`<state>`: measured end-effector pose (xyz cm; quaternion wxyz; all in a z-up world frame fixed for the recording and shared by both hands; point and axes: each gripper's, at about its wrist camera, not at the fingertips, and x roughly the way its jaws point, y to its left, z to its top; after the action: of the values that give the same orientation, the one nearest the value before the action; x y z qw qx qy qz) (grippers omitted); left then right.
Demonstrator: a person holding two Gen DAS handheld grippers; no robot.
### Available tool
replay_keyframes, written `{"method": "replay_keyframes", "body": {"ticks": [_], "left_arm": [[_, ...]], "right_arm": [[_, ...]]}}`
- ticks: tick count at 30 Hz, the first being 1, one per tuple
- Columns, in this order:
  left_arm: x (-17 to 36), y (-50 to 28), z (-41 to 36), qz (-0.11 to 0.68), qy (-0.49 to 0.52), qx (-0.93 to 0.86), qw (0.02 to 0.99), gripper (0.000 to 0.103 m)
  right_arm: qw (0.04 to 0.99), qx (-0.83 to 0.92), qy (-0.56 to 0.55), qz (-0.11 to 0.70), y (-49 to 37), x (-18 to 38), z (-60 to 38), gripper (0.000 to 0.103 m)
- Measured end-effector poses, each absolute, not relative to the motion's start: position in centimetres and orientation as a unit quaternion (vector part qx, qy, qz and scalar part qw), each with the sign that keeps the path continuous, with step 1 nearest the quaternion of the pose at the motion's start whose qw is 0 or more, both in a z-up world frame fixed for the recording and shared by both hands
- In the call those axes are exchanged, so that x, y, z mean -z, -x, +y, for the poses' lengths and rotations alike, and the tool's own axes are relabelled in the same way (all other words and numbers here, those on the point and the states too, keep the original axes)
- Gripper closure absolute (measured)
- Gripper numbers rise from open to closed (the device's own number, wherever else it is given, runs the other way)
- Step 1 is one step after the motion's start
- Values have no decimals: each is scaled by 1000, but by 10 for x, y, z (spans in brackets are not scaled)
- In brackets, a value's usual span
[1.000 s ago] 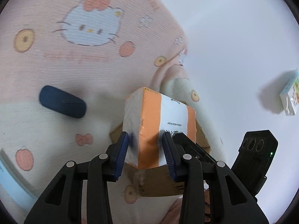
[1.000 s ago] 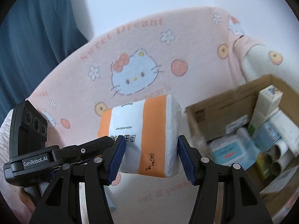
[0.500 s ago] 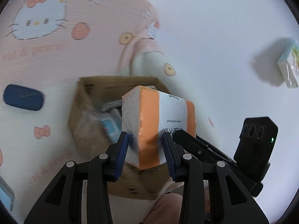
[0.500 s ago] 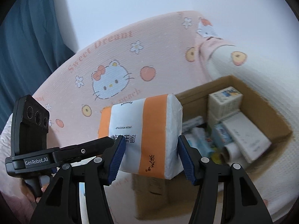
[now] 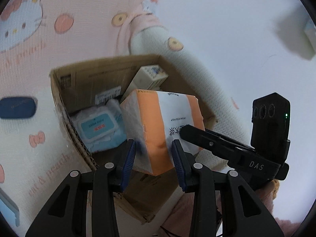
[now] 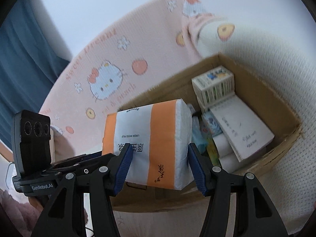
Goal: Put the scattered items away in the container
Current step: 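Carry the tissue pack with the right gripper over the cardboard box, then lower the tissue pack into the box and open the right gripper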
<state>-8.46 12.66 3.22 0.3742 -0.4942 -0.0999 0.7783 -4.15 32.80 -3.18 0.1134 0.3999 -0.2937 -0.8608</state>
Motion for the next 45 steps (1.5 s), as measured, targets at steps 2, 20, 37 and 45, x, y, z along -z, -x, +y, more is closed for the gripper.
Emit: {"method": "replay_keyframes", "body": {"ticks": [2, 20, 37, 45], "left_arm": [[-22, 87, 126, -122, 508, -770, 366, 62], [-18, 90, 138, -63, 564, -746, 348, 62], [-20, 107, 133, -19, 555, -763, 331, 60], [1, 149, 157, -2, 601, -736, 312, 99]], "right_arm": [[118, 852, -417, -294, 46, 38, 329, 48], [172, 799, -545, -188, 85, 33, 312, 44], [148, 739, -653, -77, 121, 40, 299, 43], [145, 675, -713, -124, 182, 82, 290, 85]]}}
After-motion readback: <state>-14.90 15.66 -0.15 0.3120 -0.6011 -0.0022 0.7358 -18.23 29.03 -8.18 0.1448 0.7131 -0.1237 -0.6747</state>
